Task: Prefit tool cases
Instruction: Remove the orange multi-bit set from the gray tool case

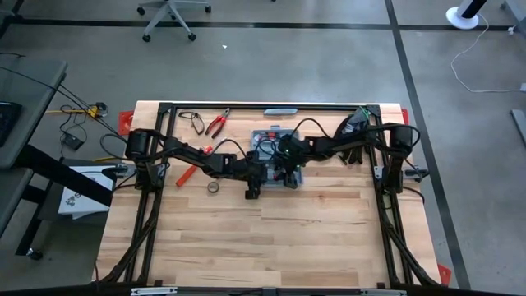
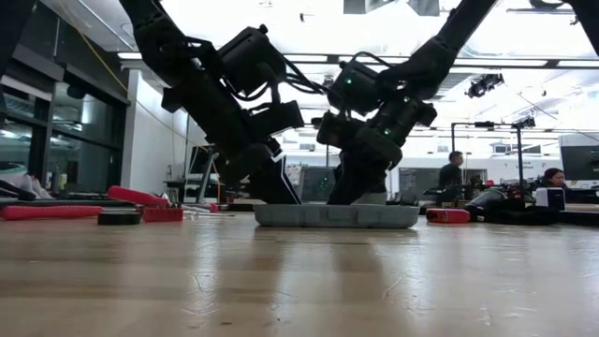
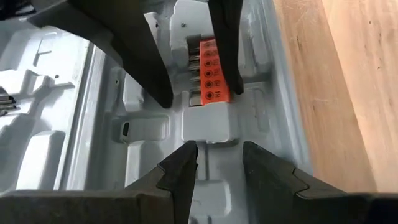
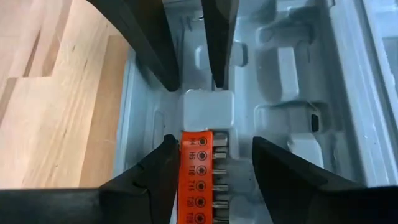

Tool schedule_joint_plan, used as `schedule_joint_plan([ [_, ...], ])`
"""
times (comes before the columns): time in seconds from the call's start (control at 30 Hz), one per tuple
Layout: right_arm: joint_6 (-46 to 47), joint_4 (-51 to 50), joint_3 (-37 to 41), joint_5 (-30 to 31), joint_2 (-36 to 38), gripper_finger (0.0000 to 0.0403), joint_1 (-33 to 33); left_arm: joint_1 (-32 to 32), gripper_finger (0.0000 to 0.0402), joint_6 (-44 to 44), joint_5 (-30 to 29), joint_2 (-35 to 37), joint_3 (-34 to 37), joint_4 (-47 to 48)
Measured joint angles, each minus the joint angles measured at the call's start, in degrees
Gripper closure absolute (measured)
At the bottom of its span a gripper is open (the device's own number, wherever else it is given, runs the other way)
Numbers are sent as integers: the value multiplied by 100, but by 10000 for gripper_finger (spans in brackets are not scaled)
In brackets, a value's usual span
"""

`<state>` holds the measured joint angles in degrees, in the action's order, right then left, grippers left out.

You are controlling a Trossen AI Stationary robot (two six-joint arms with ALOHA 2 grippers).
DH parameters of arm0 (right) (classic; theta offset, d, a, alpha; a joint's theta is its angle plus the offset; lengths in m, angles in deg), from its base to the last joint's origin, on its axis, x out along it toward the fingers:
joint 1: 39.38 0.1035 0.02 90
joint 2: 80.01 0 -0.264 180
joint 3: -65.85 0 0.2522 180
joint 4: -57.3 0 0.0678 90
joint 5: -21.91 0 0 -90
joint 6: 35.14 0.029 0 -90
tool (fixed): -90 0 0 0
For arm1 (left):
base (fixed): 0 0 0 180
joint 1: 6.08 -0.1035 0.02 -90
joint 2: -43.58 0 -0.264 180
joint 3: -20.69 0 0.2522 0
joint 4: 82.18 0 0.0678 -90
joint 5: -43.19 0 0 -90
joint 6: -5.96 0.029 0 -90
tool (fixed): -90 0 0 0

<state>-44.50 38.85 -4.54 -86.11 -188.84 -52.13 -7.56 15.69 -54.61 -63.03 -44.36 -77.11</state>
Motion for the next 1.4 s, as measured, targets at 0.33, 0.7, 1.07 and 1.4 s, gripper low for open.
schedule_joint_plan([
  [0.33, -74, -464, -64, -199, -41, 210, 105, -69, 275, -180, 45, -316, -22, -279],
  [0.7, -7, -632, -40, -62, -47, 210, 217, -96, 275, -230, 30, -348, -14, -444],
  [1.07, 52, -647, -38, 982, -60, 210, 558, -105, 275, -330, -53, -355, -7, -501],
  [1.4, 336, -716, -42, 1351, -60, 242, 592, -122, 275, -369, -126, -359, -9, -516],
])
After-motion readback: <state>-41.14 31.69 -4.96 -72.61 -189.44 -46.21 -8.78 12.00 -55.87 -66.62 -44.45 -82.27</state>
